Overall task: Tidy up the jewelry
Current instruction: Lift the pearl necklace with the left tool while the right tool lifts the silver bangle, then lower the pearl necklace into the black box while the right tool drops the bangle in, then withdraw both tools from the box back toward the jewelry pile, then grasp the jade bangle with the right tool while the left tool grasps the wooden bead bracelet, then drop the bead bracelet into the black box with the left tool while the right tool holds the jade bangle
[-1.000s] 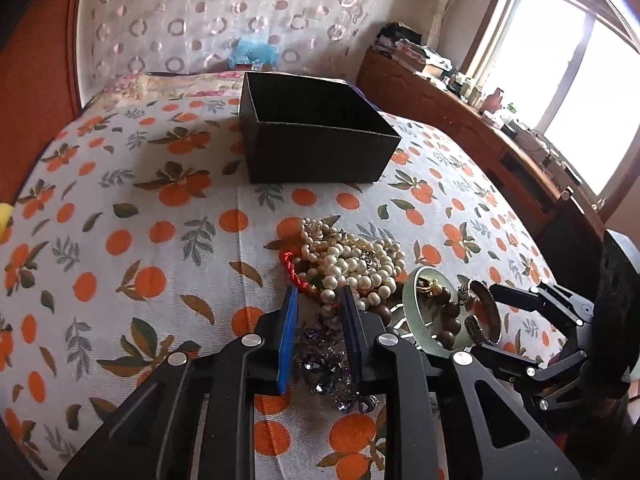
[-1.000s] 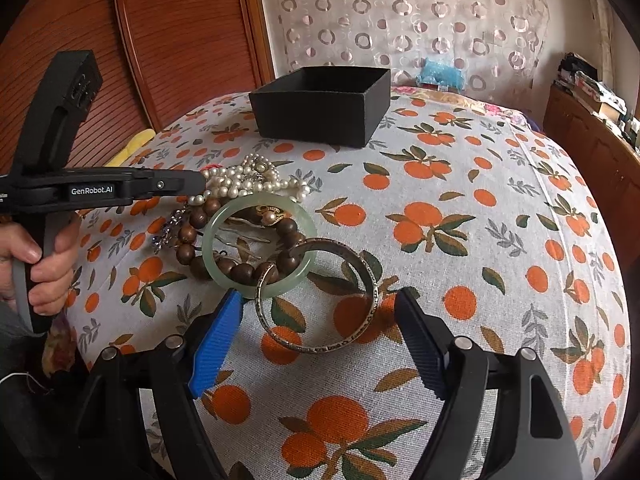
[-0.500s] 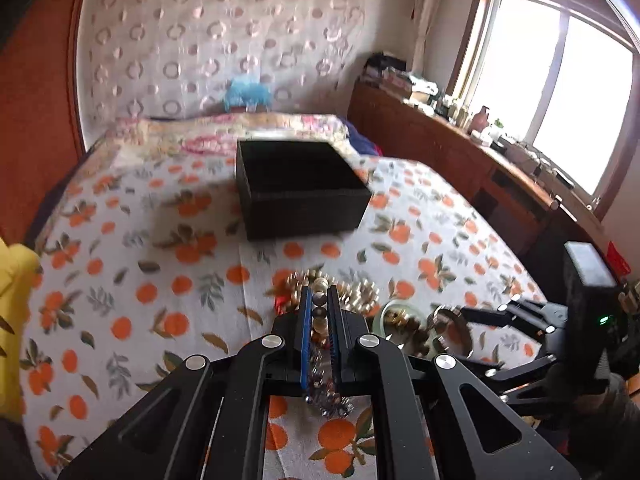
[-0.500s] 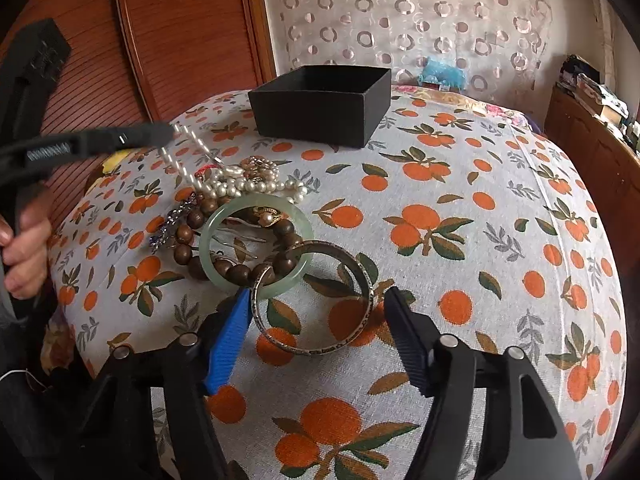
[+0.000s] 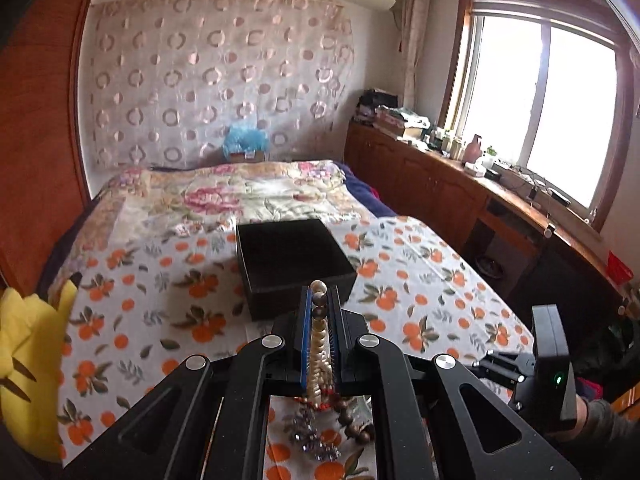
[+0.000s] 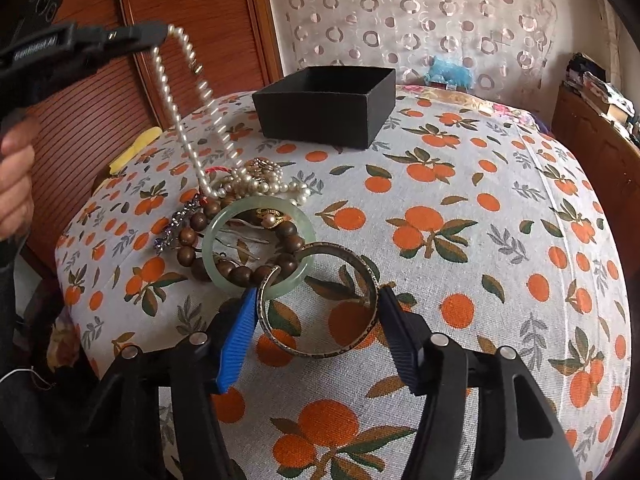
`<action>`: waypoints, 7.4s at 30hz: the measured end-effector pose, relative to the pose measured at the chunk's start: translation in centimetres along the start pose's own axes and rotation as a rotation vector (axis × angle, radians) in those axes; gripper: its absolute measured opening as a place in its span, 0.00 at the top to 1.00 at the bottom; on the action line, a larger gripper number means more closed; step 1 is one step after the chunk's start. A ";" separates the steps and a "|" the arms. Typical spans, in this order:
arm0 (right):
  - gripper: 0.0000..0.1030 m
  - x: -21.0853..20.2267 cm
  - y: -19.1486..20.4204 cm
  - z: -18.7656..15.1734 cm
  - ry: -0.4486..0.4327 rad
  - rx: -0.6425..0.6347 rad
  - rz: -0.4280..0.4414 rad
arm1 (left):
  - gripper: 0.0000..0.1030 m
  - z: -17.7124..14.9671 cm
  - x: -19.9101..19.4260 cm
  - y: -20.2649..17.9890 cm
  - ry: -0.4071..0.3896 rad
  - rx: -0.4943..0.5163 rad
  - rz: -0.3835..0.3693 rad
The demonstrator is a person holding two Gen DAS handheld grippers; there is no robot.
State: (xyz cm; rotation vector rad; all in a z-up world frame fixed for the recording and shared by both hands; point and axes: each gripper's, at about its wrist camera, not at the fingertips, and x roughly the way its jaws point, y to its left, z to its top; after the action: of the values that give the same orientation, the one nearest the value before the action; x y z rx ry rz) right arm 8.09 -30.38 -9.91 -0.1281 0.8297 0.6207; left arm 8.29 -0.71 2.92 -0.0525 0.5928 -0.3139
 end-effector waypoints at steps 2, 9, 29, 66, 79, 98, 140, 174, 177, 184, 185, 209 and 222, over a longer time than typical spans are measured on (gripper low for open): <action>0.39 -0.2 0.0 0.3 -0.007 -0.004 -0.001 | 0.94 0.9 -0.3 0.1 -0.015 0.002 0.001; 0.39 -0.5 -0.2 2.2 -0.032 -0.028 -0.016 | 0.94 3.7 -1.1 0.2 -0.065 0.008 0.011; 0.39 0.5 -1.3 9.1 -0.088 -0.078 -0.021 | 0.94 11.6 -1.9 1.2 -0.171 0.012 0.022; 0.39 10.7 -0.8 19.1 -0.022 -0.242 -0.015 | 0.71 4.7 11.1 8.8 0.105 -0.022 0.132; 0.39 8.0 -0.7 18.3 -0.068 -0.211 -0.031 | 0.55 0.5 8.0 8.8 0.113 -0.024 0.162; 0.39 -0.7 1.4 7.7 -0.098 -0.139 -0.041 | 0.48 -5.3 2.7 4.3 0.102 -0.016 0.125; 0.28 1.0 1.0 3.5 -0.023 -0.033 0.002 | 0.48 -10.2 3.5 0.4 0.201 0.022 0.063; 0.28 -0.6 -3.5 0.1 -0.029 0.043 -0.105 | 0.88 -9.1 7.3 -3.7 0.247 0.104 0.017; 0.28 -0.7 -3.6 0.1 -0.030 0.042 -0.107 | 0.88 -8.2 6.9 -4.2 0.226 0.116 -0.001; 0.28 -0.7 -3.3 0.4 -0.035 0.033 -0.107 | 0.88 -5.5 5.8 -5.4 0.165 0.135 -0.047; 0.28 -0.7 -3.3 0.5 -0.037 0.032 -0.106 | 0.88 -5.0 5.6 -5.5 0.155 0.132 -0.056; 0.28 -0.9 -2.6 8.1 -0.106 -0.055 -0.099 | 0.88 4.3 3.9 -1.6 0.001 0.126 0.029; 0.28 1.0 -3.5 13.9 -0.130 -0.109 -0.080 | 0.88 7.4 9.8 1.8 0.034 0.105 0.060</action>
State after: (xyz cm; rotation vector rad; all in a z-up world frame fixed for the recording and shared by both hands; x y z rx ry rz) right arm 19.60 -28.02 -1.70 -0.2171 0.6618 0.5929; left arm 20.62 -2.30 3.54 0.0713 0.6097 -0.2875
